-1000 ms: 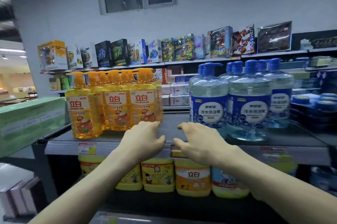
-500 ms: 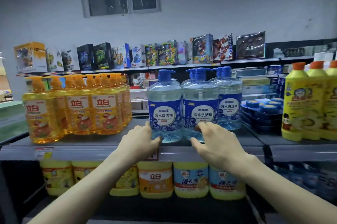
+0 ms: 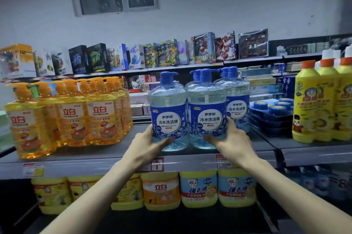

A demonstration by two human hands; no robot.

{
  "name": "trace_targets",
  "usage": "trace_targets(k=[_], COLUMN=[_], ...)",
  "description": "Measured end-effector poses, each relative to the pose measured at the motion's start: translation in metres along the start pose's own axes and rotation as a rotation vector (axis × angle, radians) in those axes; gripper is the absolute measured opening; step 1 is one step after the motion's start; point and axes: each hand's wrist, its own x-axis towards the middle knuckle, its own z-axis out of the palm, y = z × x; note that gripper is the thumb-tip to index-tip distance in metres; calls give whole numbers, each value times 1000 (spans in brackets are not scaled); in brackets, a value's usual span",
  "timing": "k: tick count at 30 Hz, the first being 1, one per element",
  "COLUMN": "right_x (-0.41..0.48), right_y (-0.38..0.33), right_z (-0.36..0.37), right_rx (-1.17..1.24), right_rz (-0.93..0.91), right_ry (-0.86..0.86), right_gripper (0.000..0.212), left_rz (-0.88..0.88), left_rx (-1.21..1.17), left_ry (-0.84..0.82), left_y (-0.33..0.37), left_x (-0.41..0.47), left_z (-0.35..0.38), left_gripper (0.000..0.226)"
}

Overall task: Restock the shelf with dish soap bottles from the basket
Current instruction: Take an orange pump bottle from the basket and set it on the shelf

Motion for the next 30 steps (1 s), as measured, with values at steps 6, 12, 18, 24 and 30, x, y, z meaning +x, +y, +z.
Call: trace_targets(k=[6,12,18,24,30], right_x=[-1,2,3,6,9], right_y=[3,4,3,6,7], right_z=[11,12,6,6,6], right_rx=[-30,-82,-78,-73,-54], right_rz=[4,49,78,71,75], right_ry=[153,121,49,17,-10], right_gripper=[126,125,96,99,94], left_rz=[69,78,107,85,57], left_rx=[203,232,293,352,384], left_ry=[126,132,157,142,90], left_y=[-11,-17,-18,-23,-20], left_x=[4,8,8,10,10], left_z=[11,12,15,18,14], left_gripper=[97,97,86,89,88])
